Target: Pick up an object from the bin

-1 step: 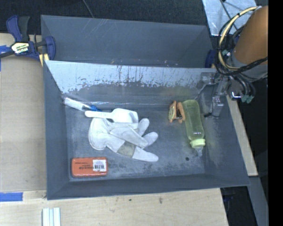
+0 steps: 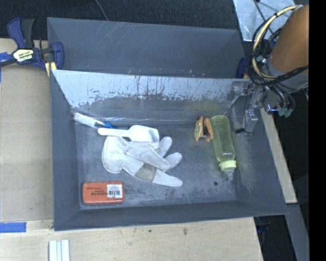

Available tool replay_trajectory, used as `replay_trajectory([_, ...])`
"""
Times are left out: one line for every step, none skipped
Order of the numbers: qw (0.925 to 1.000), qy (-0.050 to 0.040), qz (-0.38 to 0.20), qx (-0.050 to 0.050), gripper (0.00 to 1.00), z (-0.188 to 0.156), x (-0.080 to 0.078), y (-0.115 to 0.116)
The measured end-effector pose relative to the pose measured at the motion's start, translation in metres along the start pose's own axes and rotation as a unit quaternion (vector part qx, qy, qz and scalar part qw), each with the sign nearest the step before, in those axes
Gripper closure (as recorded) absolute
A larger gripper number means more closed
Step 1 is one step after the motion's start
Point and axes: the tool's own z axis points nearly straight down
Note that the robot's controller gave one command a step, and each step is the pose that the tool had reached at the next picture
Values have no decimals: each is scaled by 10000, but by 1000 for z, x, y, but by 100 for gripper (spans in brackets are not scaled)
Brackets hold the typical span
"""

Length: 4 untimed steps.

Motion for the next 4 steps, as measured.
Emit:
replay_trajectory([9998,-5,-198,1,0,22,13,14])
replay_trajectory([9993,2,-377,0,0,53,16,44])
replay_trajectory([9997,23,-234,-20,0,65,16,56])
replay_trajectory([9967,-8,-817,0,0,72,8,51])
